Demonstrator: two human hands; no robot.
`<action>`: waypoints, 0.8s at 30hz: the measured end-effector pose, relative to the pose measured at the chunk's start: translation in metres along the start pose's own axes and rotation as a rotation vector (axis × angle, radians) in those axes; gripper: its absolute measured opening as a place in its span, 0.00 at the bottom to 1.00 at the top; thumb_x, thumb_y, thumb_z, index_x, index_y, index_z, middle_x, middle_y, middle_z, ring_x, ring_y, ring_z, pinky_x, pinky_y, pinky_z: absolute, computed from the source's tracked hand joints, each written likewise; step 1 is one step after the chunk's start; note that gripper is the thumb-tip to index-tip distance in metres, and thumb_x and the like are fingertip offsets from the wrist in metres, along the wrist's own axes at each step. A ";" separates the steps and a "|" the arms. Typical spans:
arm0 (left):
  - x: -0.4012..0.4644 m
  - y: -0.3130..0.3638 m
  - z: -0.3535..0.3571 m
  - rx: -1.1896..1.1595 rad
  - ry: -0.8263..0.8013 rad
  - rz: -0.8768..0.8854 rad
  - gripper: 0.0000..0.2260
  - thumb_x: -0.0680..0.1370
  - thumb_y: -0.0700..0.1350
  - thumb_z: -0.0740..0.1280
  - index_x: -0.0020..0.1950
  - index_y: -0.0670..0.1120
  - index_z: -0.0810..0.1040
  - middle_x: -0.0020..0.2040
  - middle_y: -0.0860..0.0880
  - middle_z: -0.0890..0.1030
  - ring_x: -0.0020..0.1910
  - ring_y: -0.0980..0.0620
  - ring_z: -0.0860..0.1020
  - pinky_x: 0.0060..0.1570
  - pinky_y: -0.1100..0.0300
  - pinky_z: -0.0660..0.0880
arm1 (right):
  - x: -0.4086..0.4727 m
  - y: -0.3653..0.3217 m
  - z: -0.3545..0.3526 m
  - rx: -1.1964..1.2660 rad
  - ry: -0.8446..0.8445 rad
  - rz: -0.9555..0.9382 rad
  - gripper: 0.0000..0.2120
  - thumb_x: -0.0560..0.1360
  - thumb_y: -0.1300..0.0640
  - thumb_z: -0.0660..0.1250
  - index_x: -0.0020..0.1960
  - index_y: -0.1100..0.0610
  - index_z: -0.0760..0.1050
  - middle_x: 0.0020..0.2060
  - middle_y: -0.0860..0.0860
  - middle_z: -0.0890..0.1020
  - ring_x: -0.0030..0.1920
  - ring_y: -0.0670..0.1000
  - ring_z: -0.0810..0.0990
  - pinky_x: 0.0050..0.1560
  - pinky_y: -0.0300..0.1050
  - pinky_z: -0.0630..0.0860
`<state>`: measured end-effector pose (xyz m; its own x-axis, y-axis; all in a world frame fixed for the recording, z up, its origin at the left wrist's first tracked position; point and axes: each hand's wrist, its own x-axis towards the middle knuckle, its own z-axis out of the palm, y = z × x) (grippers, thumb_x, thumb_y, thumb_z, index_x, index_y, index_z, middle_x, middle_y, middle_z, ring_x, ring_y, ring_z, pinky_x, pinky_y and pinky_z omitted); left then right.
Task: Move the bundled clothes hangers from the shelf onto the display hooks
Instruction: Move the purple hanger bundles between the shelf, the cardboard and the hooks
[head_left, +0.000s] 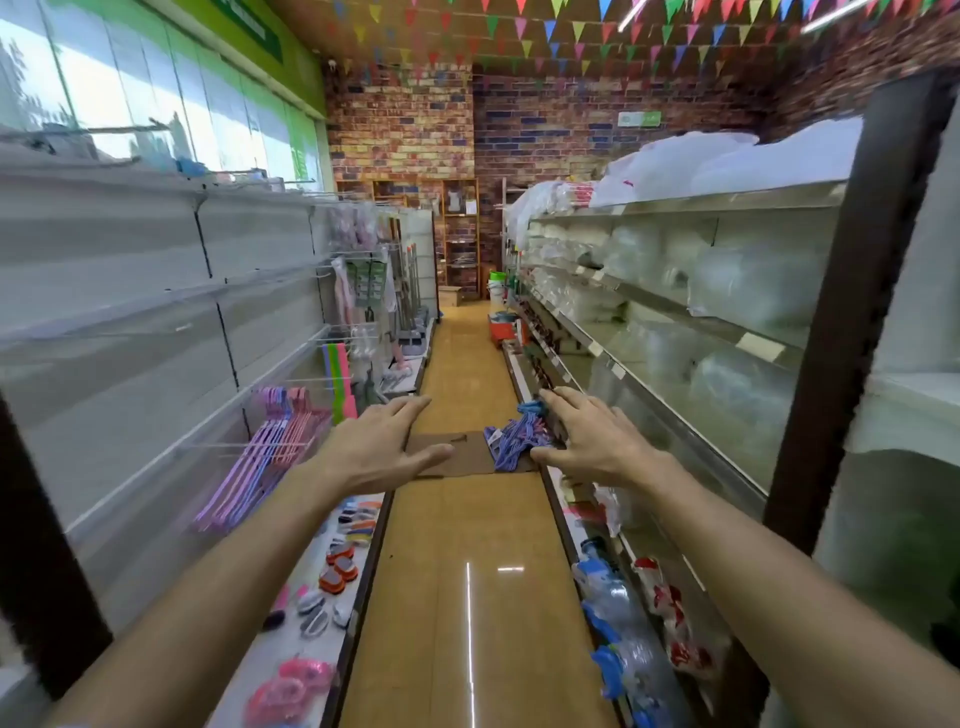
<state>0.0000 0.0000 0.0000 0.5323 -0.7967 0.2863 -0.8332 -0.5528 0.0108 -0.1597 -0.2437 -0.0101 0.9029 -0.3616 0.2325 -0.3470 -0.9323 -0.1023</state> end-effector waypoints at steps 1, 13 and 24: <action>0.013 -0.008 0.000 0.003 -0.025 0.005 0.44 0.70 0.78 0.46 0.81 0.56 0.50 0.80 0.52 0.58 0.75 0.50 0.64 0.68 0.47 0.70 | 0.016 0.001 0.001 0.008 0.006 0.004 0.44 0.75 0.32 0.63 0.81 0.47 0.46 0.81 0.50 0.53 0.78 0.55 0.56 0.76 0.61 0.57; 0.172 -0.093 0.050 0.000 -0.035 0.053 0.45 0.68 0.80 0.44 0.80 0.58 0.49 0.80 0.54 0.58 0.75 0.50 0.64 0.68 0.46 0.69 | 0.182 0.020 0.036 -0.001 -0.004 0.039 0.42 0.76 0.34 0.62 0.81 0.48 0.47 0.80 0.49 0.54 0.77 0.55 0.58 0.76 0.61 0.58; 0.338 -0.151 0.114 -0.018 -0.031 -0.004 0.48 0.65 0.83 0.42 0.80 0.58 0.51 0.79 0.54 0.61 0.72 0.52 0.67 0.65 0.48 0.73 | 0.366 0.085 0.092 0.022 -0.014 0.002 0.42 0.76 0.35 0.63 0.81 0.46 0.46 0.80 0.48 0.52 0.79 0.54 0.55 0.76 0.63 0.55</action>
<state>0.3231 -0.2140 -0.0139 0.5399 -0.8017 0.2564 -0.8335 -0.5518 0.0297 0.1641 -0.4541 -0.0225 0.9056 -0.3635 0.2184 -0.3438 -0.9309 -0.1237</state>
